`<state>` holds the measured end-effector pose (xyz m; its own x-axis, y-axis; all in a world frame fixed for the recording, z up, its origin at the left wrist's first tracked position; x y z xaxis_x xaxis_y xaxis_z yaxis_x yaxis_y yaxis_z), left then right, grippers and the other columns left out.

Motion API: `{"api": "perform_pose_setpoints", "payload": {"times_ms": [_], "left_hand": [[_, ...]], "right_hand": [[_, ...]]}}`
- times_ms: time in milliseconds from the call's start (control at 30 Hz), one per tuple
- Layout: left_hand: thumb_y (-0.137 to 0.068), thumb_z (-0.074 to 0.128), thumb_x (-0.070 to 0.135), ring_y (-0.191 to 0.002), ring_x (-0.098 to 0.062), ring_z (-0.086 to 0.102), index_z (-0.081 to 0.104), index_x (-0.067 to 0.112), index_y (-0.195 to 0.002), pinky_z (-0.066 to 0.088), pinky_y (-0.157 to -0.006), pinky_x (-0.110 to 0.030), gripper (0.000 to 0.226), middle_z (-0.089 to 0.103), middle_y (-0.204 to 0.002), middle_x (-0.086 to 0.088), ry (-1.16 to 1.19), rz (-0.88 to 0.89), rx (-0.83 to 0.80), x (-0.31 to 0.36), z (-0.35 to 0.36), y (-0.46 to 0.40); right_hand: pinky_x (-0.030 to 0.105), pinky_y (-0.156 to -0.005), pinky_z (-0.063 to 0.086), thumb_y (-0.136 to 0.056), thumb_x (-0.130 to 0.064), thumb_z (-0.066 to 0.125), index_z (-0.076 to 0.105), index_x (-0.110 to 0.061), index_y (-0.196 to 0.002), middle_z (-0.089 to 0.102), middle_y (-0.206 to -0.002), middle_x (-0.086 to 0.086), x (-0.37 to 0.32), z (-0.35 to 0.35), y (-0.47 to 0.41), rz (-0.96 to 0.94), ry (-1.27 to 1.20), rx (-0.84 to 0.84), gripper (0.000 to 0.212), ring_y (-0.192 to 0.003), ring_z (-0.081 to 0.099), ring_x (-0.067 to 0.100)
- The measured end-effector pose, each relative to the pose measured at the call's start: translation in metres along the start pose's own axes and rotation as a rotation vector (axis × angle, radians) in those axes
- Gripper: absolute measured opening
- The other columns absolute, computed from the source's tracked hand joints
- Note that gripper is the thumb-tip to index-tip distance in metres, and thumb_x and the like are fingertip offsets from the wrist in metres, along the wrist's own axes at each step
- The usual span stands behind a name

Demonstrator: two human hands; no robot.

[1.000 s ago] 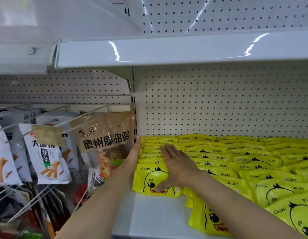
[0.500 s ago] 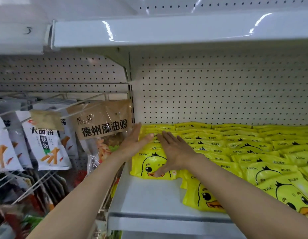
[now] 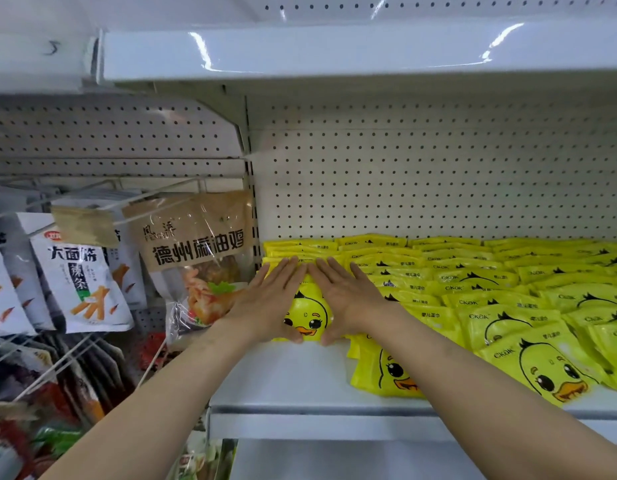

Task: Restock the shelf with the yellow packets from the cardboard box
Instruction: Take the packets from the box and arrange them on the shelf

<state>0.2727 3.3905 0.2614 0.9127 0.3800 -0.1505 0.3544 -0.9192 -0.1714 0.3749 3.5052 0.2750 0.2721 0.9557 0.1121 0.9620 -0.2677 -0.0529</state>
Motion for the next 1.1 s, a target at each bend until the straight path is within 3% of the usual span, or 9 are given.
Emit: {"api": "perform_pose_setpoints", "payload": {"times_ms": [167, 300, 400, 533, 733, 867, 1000, 1100], "left_hand": [[-0.066, 0.072, 0.068, -0.15, -0.018, -0.013, -0.014, 0.019, -0.154, -0.005, -0.122, -0.042, 0.132, -0.013, -0.163, 0.0, 0.02, -0.047, -0.041, 0.003, -0.006, 0.002], [-0.061, 0.071, 0.075, -0.149, -0.023, -0.017, -0.017, 0.012, -0.153, -0.006, -0.121, -0.047, 0.142, -0.016, -0.162, -0.007, 0.015, -0.119, -0.08, 0.027, -0.021, 0.0], [-0.061, 0.065, 0.08, -0.149, -0.021, -0.017, -0.014, 0.01, -0.153, -0.004, -0.121, -0.047, 0.141, -0.015, -0.162, -0.008, 0.062, -0.028, -0.037, 0.07, -0.042, -0.008], [-0.061, 0.069, 0.077, -0.149, -0.019, -0.017, -0.012, 0.011, -0.154, -0.003, -0.122, -0.046, 0.14, -0.015, -0.162, -0.006, 0.105, 0.132, -0.148, 0.129, -0.054, -0.009], [-0.065, 0.075, 0.068, -0.148, -0.02, -0.018, -0.016, 0.011, -0.153, -0.005, -0.122, -0.044, 0.139, -0.02, -0.161, -0.007, 0.062, 0.159, -0.191, 0.169, -0.041, -0.002], [-0.066, 0.076, 0.064, -0.149, -0.019, -0.017, -0.015, 0.012, -0.154, -0.005, -0.122, -0.043, 0.137, -0.018, -0.162, -0.006, 0.063, 0.079, -0.205, 0.167, -0.032, -0.008], [-0.063, 0.08, 0.061, -0.149, -0.019, -0.017, -0.016, 0.012, -0.154, -0.006, -0.122, -0.043, 0.14, -0.016, -0.162, -0.006, 0.046, -0.003, -0.106, 0.166, -0.032, -0.023], [-0.059, 0.081, 0.061, -0.149, -0.019, -0.017, -0.018, 0.012, -0.153, -0.007, -0.121, -0.043, 0.145, -0.015, -0.162, -0.007, 0.022, -0.037, -0.056, 0.164, -0.032, -0.036]], "right_hand": [[0.049, -0.123, 0.001, -0.068, -0.051, 0.084, -0.008, -0.019, -0.157, -0.008, -0.166, 0.003, -0.004, -0.002, 0.007, 0.007, -0.004, 0.043, 0.131, -0.153, -0.01, 0.02], [0.046, -0.124, -0.002, -0.069, -0.066, 0.076, -0.009, -0.019, -0.158, -0.01, -0.166, 0.0, 0.016, -0.019, 0.034, 0.077, -0.092, 0.076, 0.131, -0.152, -0.013, 0.015], [0.046, -0.124, 0.0, -0.068, -0.069, 0.074, -0.004, -0.021, -0.158, -0.007, -0.166, -0.002, 0.045, -0.033, 0.067, 0.157, -0.093, 0.029, 0.128, -0.152, -0.011, 0.014], [0.045, -0.124, 0.0, -0.064, -0.07, 0.076, -0.001, -0.024, -0.159, -0.008, -0.166, -0.005, 0.078, -0.031, 0.116, 0.248, -0.07, -0.085, 0.13, -0.152, -0.011, 0.014], [0.049, -0.123, -0.001, -0.062, -0.065, 0.081, -0.008, -0.022, -0.158, -0.013, -0.165, -0.003, 0.092, -0.002, 0.152, 0.212, -0.033, -0.216, 0.138, -0.152, -0.014, 0.017], [0.046, -0.123, -0.003, -0.063, -0.061, 0.082, -0.009, -0.023, -0.158, -0.012, -0.165, -0.001, 0.1, 0.007, 0.146, 0.145, -0.026, -0.144, 0.136, -0.152, -0.013, 0.016], [0.046, -0.123, -0.002, -0.064, -0.058, 0.082, -0.01, -0.021, -0.157, -0.009, -0.166, 0.001, 0.11, 0.008, 0.128, 0.103, 0.018, 0.03, 0.136, -0.152, -0.01, 0.017], [0.048, -0.123, -0.001, -0.064, -0.062, 0.081, -0.009, -0.021, -0.158, -0.006, -0.166, 0.001, 0.12, 0.011, 0.116, 0.096, -0.002, 0.049, 0.136, -0.153, -0.009, 0.019]]}}
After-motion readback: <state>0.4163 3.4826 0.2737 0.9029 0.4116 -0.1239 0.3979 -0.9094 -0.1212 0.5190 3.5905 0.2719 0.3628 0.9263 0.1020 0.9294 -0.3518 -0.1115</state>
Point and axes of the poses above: each hand's wrist, its own y-axis away from the middle knuckle, its own z-axis out of the palm, x = y × z, the point moved 4 cm from there along -y, towards the middle knuckle
